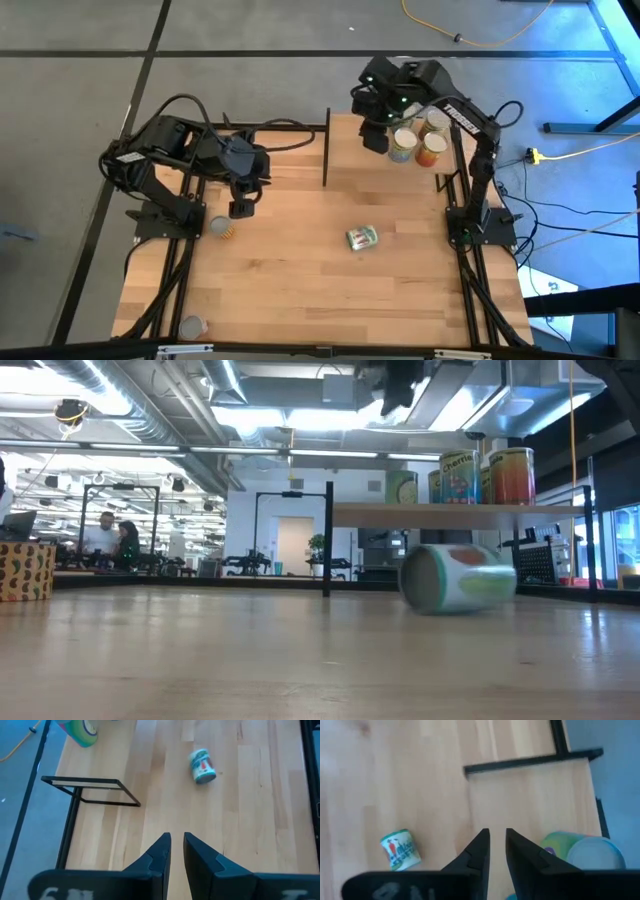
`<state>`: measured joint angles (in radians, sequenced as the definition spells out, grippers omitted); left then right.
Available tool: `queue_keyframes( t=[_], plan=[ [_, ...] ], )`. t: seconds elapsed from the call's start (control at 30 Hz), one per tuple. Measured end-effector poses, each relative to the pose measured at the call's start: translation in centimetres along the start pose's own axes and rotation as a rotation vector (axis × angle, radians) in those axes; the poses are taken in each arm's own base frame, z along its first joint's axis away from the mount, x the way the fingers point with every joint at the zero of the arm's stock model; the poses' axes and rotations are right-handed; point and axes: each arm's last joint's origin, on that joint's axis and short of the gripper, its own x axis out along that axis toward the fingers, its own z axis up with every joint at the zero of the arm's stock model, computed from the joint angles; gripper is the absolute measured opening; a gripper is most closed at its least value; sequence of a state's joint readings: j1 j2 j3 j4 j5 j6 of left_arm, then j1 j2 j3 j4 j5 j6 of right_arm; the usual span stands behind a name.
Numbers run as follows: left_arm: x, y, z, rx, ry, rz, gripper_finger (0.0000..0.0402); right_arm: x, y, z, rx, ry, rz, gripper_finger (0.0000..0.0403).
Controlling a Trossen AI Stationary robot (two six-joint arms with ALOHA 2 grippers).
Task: Pick and place cans onto a shelf
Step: Put the white canned good on the shelf
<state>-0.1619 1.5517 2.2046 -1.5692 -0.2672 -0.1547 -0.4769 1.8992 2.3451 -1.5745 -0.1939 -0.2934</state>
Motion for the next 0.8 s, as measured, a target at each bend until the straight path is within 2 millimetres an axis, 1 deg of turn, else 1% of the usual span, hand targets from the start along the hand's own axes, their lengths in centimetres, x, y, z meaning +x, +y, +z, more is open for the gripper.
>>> queue_keyframes(
  t=[0.03,0.1,0.2,0.33,0.43,0.5,0.6,0.7,0.8],
  plan=[
    [0.2,-0.1,0.0,0.003,0.008,0.001,0.0045,-0.5,0.4,0.1,-0.015,-0.026,0.012,0.0063],
    [0.9,-0.2,-0.3,0.012,0.040,0.007,0.0045,-1.7,1.5,-0.3,-0.043,-0.068,0.059,0.0063],
    [2.8,-0.7,-0.7,0.039,0.116,0.020,0.0045,-3.3,3.0,-1.3,-0.090,-0.102,0.129,0.0063],
    [5.5,-1.3,-1.6,0.113,0.212,0.030,0.0045,-5.2,4.7,-3.0,-0.116,-0.116,0.125,0.0063],
    [8.2,-2.0,-2.0,0.146,0.222,0.023,0.0045,-6.0,5.6,-5.0,-0.070,-0.098,0.144,0.0063],
    [9.8,-2.5,-2.1,0.162,0.207,0.003,0.0045,-5.9,6.0,-6.6,-0.016,-0.063,0.150,0.0063],
    [12.2,-3.3,-2.2,0.180,0.149,-0.063,0.0045,-5.0,6.4,-9.3,0.089,0.012,0.161,0.0063],
    [14.7,-4.1,-2.2,0.205,0.054,-0.126,0.0045,-3.3,6.8,-11.5,0.163,0.020,0.170,0.0063],
    [17.0,-4.7,-2.6,0.232,-0.034,-0.137,0.0045,-1.4,7.1,-13.4,0.230,-0.006,0.211,0.0063]
  ],
)
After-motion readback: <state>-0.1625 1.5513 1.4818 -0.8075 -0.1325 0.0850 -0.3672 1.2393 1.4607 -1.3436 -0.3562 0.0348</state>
